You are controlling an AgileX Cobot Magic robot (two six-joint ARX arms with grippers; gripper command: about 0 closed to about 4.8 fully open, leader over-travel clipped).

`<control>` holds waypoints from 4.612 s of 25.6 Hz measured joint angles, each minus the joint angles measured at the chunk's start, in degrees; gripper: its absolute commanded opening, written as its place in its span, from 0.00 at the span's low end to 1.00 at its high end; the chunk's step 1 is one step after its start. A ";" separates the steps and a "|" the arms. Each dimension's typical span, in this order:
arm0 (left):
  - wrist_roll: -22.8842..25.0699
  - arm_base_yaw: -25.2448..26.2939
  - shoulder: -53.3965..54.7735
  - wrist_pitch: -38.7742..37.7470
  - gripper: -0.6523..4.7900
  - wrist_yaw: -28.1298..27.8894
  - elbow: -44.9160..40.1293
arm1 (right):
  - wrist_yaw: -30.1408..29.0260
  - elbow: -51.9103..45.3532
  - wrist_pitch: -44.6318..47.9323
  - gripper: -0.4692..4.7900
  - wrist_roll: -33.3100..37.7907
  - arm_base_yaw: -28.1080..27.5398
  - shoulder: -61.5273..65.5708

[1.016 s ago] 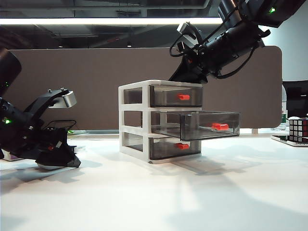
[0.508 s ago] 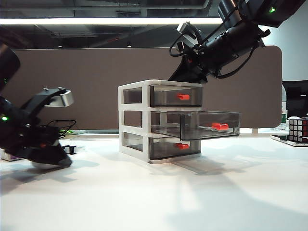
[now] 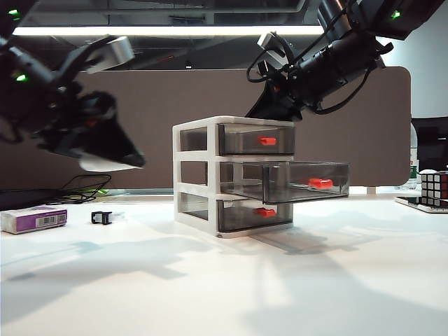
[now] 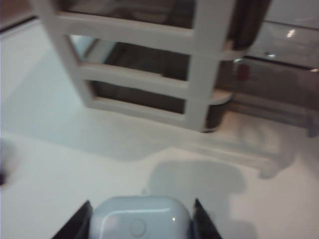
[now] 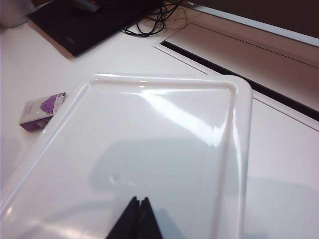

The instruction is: Open the second layer of the drawer on the table, pick up the earphone case on the table and put it in, and finally close the drawer.

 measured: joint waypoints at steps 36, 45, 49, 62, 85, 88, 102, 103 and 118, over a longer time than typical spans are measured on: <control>-4.70 -18.49 23.50 5.33 0.47 1.29 24.83 | -1.60 -0.09 -0.57 0.08 0.44 2.62 0.22; -4.61 -18.49 23.50 5.31 0.68 1.29 24.81 | -1.31 -0.07 -0.66 0.08 0.46 2.62 0.20; -4.72 -18.56 23.50 5.31 0.67 0.42 24.81 | -1.01 -0.07 -0.63 0.08 0.46 2.62 0.20; -1.44 -30.67 20.41 -4.57 0.11 -3.21 24.81 | -1.46 -0.07 -0.72 0.08 0.48 2.64 0.20; -5.46 -27.50 31.63 6.75 0.11 -33.33 24.81 | -0.76 0.00 -0.61 0.08 0.70 2.64 0.31; -7.80 -26.36 33.46 8.59 0.11 -40.19 24.79 | -1.68 0.11 -0.66 0.08 0.22 2.64 0.57; -5.97 -26.77 28.24 1.57 0.11 -37.64 23.98 | -4.52 0.22 0.22 0.08 1.36 2.75 1.01; -5.22 -26.77 27.08 -0.20 0.11 -37.42 23.93 | -5.60 0.20 0.44 0.08 1.95 2.78 1.05; -0.85 -26.16 -18.25 -7.69 0.11 -42.99 8.46 | -5.09 -5.20 -8.11 0.08 -0.33 -0.66 -22.47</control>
